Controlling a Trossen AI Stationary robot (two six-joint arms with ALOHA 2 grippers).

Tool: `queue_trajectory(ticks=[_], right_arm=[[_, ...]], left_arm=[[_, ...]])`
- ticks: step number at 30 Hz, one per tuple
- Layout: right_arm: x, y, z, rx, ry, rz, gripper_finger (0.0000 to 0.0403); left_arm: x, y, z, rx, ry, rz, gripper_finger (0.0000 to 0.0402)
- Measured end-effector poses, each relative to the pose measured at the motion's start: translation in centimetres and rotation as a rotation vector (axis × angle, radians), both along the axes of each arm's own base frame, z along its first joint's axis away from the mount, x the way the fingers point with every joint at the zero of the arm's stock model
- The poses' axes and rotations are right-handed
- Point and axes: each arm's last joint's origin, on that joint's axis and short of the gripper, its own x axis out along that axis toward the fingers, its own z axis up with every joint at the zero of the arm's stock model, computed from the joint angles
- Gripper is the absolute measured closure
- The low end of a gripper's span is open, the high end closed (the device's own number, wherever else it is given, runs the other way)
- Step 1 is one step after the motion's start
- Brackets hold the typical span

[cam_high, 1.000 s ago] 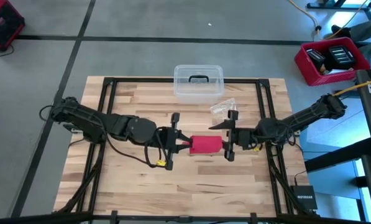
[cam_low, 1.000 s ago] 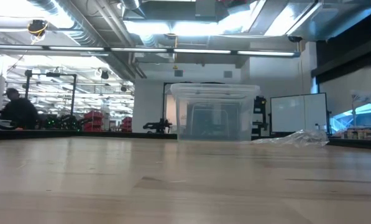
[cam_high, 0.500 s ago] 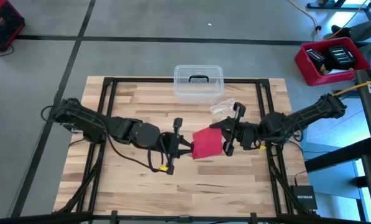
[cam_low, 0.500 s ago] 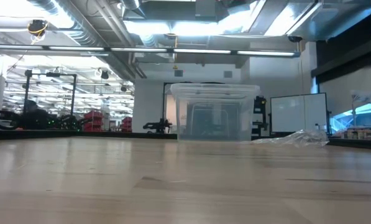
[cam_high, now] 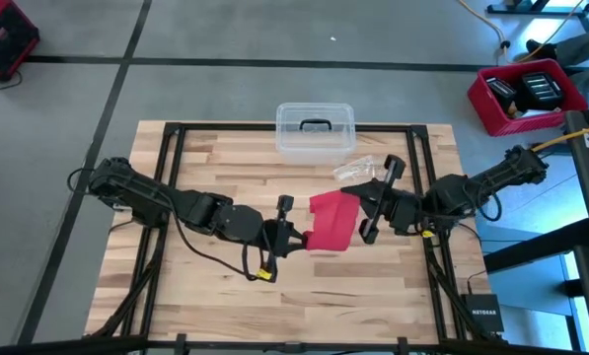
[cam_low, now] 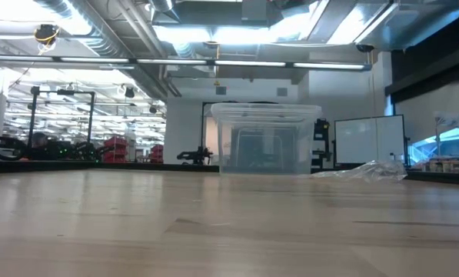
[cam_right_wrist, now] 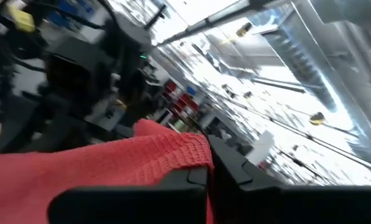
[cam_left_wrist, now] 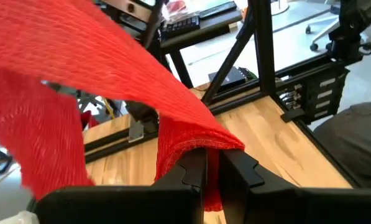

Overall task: Roll bandage
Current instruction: Roll the red bandage

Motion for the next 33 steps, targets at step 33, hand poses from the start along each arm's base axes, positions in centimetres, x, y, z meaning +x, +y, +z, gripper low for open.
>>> queue_trajectory(ticks=[33], right_arm=[[-1.1,0.1,1.0,0.026,0.16,-0.286,0.0391]], left_arm=[[-2.9,-4.0,4.5,0.102,-0.358,-0.283,0.0384]])
